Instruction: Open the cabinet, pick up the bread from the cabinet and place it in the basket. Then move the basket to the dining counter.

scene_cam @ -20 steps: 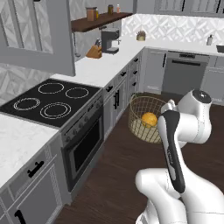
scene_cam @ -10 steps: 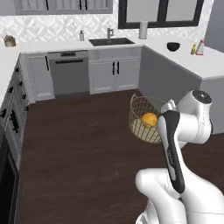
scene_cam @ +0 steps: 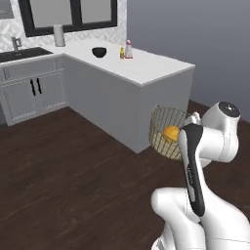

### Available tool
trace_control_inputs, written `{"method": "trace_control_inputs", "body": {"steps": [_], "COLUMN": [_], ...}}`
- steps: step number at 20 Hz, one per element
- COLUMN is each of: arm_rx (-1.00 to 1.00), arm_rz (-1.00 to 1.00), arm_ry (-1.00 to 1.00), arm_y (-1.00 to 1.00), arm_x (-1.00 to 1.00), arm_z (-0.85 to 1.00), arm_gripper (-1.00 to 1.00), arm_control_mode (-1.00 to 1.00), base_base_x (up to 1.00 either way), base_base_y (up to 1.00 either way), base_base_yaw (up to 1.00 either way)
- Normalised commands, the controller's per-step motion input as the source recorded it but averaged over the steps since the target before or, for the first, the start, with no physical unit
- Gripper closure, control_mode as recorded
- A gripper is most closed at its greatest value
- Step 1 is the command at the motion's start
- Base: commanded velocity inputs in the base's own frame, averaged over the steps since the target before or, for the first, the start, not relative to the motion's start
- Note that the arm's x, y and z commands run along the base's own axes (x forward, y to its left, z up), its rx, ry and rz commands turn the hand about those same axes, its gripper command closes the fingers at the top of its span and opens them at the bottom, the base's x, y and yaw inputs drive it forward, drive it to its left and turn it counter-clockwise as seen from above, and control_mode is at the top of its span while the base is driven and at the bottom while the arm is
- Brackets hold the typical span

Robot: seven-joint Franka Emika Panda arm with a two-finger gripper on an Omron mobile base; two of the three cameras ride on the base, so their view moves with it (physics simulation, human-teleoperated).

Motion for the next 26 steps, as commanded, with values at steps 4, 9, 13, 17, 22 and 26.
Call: {"method": "trace_control_inputs", "body": {"steps": [4,9,13,17,22,26], "arm_rx": [0.00,0.00,0.00,0.00,0.00,0.00], "arm_rz": [0.00,0.00,0.00,0.00,0.00,0.00], "arm_ry": [0.00,0.00,0.00,0.00,0.00,0.00], "arm_y": [0.00,0.00,0.00,0.00,0.00,0.00], "arm_x": [0.00,0.00,0.00,0.00,0.00,0.00], "arm_z": [0.00,0.00,0.00,0.00,0.00,0.00], "arm_gripper": [1.00,1.00,1.00,1.00,1.00,1.00], "arm_control_mode": [1.00,1.00,1.00,1.00,1.00,1.00], "base_base_x": [1.00,1.00,1.00,1.00,1.00,1.00], "base_base_y": [-1.00,-1.00,-0.90,-0.72,-0.41,-0.28], "base_base_yaw": [0.03,0.15,0.26,0.37,0.51,0.64]}}
